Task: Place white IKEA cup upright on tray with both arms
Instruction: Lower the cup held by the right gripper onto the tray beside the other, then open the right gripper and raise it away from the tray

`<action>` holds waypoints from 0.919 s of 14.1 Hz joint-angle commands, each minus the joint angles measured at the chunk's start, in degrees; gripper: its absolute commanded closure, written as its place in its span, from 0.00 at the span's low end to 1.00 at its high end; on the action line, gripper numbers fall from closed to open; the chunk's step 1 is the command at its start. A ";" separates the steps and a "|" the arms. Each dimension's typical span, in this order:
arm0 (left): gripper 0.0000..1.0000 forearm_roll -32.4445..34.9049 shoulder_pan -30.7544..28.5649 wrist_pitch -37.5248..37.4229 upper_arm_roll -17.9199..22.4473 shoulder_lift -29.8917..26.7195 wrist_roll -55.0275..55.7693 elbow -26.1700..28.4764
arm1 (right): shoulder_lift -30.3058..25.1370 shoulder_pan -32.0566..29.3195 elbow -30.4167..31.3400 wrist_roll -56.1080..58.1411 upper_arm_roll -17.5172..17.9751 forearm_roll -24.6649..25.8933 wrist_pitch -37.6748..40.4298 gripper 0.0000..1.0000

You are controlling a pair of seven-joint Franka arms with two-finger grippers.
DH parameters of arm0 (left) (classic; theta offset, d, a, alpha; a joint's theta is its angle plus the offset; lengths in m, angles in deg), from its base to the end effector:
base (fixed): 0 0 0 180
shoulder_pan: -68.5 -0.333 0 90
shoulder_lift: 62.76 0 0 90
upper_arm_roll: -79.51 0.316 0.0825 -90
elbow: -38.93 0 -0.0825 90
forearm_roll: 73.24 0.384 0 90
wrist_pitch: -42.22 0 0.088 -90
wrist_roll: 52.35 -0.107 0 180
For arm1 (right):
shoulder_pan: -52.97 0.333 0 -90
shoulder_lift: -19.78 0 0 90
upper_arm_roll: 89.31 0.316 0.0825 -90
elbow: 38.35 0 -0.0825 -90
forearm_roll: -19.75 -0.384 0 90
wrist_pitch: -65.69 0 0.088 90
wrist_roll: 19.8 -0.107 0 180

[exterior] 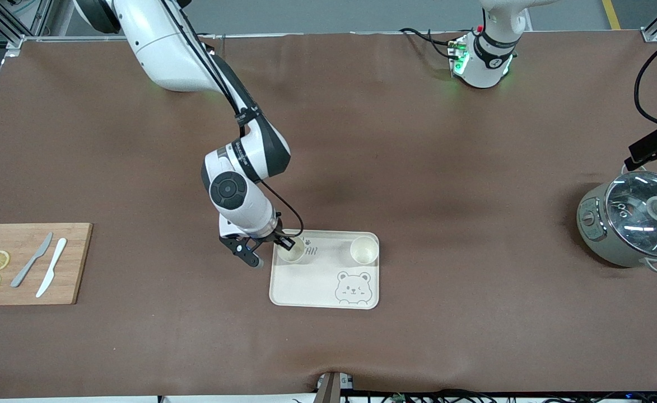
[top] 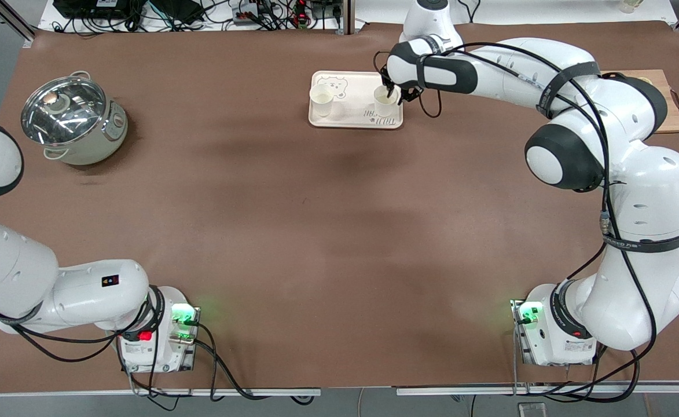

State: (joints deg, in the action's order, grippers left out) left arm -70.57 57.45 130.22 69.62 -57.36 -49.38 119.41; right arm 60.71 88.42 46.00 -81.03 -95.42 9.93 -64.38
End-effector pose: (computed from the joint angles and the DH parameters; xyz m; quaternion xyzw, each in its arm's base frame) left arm 0.5801 0.0224 0.6468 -0.9990 -0.0378 -0.0194 0.0149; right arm 0.6249 0.3725 0.2662 -0.9490 0.3104 -0.0073 0.0552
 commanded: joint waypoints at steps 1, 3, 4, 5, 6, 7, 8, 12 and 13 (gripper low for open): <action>0.00 0.32 0.15 -0.03 -0.48 -3.90 1.42 4.06 | -1.29 0.50 -1.11 0.23 0.13 7.42 2.97 0.00; 0.00 0.23 -0.02 -0.12 -1.53 -4.88 3.96 4.77 | -1.82 0.07 -1.55 0.41 0.14 8.24 3.34 0.00; 0.00 0.32 -0.03 -0.20 -1.71 -4.79 4.75 4.77 | -2.34 -0.20 -2.77 0.41 0.05 8.41 3.60 0.00; 0.00 0.32 -0.03 -0.20 -1.72 -4.79 4.94 4.77 | -3.91 -0.46 -3.14 0.32 -0.30 8.59 4.64 0.00; 0.00 0.23 -0.03 -0.20 -1.80 -4.70 4.85 4.77 | -5.06 -1.33 -3.49 0.41 -0.48 8.68 6.65 0.00; 0.00 0.23 0.06 0.06 -1.72 -4.62 4.76 4.77 | -6.20 -2.30 -4.19 0.50 -0.57 8.68 8.24 0.00; 0.00 0.32 0.06 0.15 -1.80 -4.53 4.85 4.69 | -7.34 -4.14 -4.98 1.46 -0.48 8.33 9.13 0.00; 0.00 -0.20 0.15 -0.29 -1.98 -4.97 4.93 4.69 | -13.06 -10.46 -4.63 14.96 -0.39 7.63 16.51 0.00; 0.00 -0.29 0.24 0.06 -2.24 -4.97 5.11 4.69 | -14.46 -12.57 -4.37 19.87 -0.22 7.54 17.82 0.00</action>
State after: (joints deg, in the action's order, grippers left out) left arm -70.59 57.88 130.13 68.18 -60.91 -45.22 123.12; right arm 49.25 79.75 40.36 -68.14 -96.89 17.48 -48.75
